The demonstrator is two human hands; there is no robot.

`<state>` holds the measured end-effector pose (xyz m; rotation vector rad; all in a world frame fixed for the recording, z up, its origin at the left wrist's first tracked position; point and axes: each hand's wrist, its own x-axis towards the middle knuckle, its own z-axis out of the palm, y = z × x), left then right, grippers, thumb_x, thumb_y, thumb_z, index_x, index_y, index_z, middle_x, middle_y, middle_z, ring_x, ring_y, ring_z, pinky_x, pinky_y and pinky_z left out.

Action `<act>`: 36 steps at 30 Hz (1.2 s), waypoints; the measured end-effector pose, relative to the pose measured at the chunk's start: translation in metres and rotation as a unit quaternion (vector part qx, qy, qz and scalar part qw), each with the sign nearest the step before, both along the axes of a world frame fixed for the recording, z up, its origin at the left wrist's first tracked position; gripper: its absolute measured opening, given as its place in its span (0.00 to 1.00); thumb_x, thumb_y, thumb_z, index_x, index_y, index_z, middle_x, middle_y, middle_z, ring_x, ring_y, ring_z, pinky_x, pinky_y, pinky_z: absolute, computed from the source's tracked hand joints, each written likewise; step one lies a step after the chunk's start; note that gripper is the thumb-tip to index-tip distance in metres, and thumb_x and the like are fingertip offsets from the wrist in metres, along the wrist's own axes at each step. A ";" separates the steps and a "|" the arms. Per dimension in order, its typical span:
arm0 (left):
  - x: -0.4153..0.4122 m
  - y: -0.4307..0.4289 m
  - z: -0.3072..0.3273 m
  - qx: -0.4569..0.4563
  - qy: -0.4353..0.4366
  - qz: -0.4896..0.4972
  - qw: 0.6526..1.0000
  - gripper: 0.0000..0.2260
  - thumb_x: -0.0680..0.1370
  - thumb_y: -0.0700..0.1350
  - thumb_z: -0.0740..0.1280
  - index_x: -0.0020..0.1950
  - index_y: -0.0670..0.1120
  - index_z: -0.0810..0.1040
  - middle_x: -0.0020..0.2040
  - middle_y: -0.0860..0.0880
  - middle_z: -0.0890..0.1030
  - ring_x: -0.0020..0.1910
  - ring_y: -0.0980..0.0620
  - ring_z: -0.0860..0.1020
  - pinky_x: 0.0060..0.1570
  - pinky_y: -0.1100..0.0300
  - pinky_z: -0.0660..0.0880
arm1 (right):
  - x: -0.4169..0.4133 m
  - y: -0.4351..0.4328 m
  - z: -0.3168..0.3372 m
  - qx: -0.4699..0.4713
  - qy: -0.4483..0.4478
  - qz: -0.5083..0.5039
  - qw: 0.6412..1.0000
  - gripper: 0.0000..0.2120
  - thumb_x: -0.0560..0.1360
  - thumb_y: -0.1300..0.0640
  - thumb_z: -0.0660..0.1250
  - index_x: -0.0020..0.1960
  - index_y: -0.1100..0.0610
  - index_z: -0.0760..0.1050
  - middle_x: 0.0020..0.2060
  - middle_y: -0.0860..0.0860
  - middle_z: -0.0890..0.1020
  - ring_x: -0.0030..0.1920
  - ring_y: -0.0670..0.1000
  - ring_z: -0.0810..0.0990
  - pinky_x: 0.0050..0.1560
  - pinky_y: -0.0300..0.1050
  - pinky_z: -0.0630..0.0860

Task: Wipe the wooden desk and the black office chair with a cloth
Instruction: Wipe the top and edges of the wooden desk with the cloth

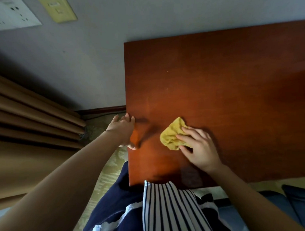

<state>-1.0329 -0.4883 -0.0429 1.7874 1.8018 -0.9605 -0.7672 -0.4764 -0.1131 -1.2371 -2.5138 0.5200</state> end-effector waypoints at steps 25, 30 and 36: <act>-0.012 -0.010 -0.019 0.061 -0.047 0.043 0.996 0.40 0.75 0.50 0.64 0.77 0.44 0.41 0.78 0.42 0.44 0.77 0.47 0.40 0.72 0.46 0.38 | -0.109 0.115 0.014 -0.059 -0.150 -0.121 0.979 0.19 0.79 0.49 0.59 0.69 0.42 0.68 0.73 0.48 0.64 0.63 0.57 0.65 0.59 0.50 0.66; -0.012 -0.012 -0.019 0.062 -0.059 0.066 0.994 0.40 0.75 0.49 0.64 0.78 0.46 0.41 0.78 0.44 0.43 0.77 0.49 0.41 0.72 0.46 0.38 | -0.131 0.053 0.002 -0.023 -0.094 -0.001 0.995 0.18 0.77 0.51 0.63 0.67 0.45 0.72 0.71 0.49 0.68 0.63 0.56 0.66 0.61 0.51 0.63; -0.010 -0.012 -0.018 0.066 -0.057 0.075 0.993 0.37 0.76 0.47 0.61 0.78 0.46 0.42 0.78 0.44 0.43 0.77 0.49 0.42 0.72 0.46 0.39 | -0.097 0.004 0.009 -0.030 -0.034 0.029 0.999 0.16 0.71 0.54 0.71 0.59 0.48 0.80 0.62 0.47 0.78 0.57 0.56 0.74 0.57 0.54 0.71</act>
